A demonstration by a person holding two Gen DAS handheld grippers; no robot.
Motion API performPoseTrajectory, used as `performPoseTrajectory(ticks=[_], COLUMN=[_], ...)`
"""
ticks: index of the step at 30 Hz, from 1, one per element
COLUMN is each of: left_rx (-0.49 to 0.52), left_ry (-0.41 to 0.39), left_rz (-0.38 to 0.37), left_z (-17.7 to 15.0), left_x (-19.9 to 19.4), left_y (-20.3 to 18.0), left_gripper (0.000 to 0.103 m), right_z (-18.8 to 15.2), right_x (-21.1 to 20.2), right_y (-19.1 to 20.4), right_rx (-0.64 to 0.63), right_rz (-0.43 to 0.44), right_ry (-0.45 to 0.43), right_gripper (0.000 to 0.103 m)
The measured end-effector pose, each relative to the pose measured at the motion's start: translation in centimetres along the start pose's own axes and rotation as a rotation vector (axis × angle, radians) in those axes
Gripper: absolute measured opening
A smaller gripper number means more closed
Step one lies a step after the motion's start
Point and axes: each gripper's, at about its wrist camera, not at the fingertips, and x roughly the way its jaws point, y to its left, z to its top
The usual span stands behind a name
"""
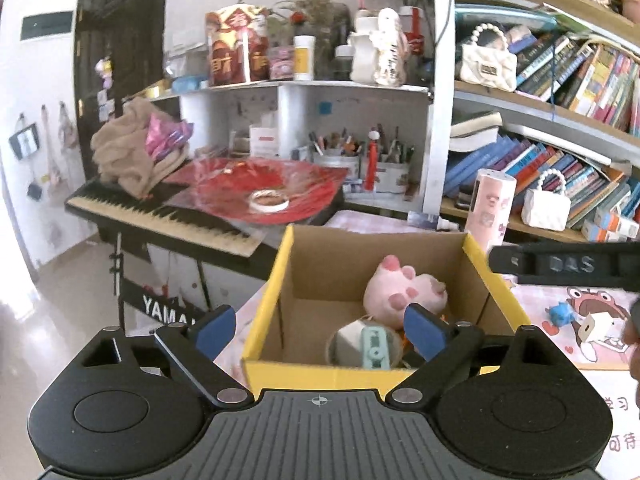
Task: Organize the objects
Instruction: 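Lower the pig and stapler into the box and open both grippers, then withdraw both grippers from the box toward the blue eraser and white charger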
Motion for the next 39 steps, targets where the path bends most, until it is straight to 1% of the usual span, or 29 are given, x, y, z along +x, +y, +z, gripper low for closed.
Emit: performPoseTrajectory(ticks=[5,7,10,15,20,24,27,39], left_rx=[-0.021,-0.029,-0.035,-0.041,-0.008,0.036,0.054,0.110], left_ry=[0.010,0.022,0.046,0.087,0.104,0.127,0.127,0.140], left_rz=[-0.004,-0.006,-0.008,-0.006,0.006,-0.010,-0.017,-0.081], left_z=[-1.4,-2.1,-3.3,-5.1,-7.0,-8.0,-8.4,-10.4], left_x=[-1.8,-2.5,-3.6,-5.0,-6.6,-7.5,-8.3,-10.8], left_y=[1.2,1.6,2.1,2.7,2.6,2.1,2.0,0.8], left_gripper=[0.093,0.094,0.097,0.097,0.098,0.098,0.098,0.098], right_z=[-2.4,-3.7,-5.9,-9.6,-12.3,-13.5,-14.0,-16.8], right_x=[-2.2,-3.0,-4.1,-6.1,-8.3,-9.7,-10.7,-14.2], right_y=[0.5,1.0,1.8,3.4,4.7,5.2,5.3,5.0], right_rx=[-0.004,-0.010,-0.031,-0.038,-0.057,-0.061,-0.051,-0.007], right_rz=[-0.036,-0.051,-0.071,-0.111,-0.142,-0.167,-0.188,-0.248], right_ry=[0.008,0.025,0.054,0.096,0.119,0.128,0.128,0.142], right_gripper=[0.081,0.082,0.083,0.085,0.088,0.091,0.092,0.094])
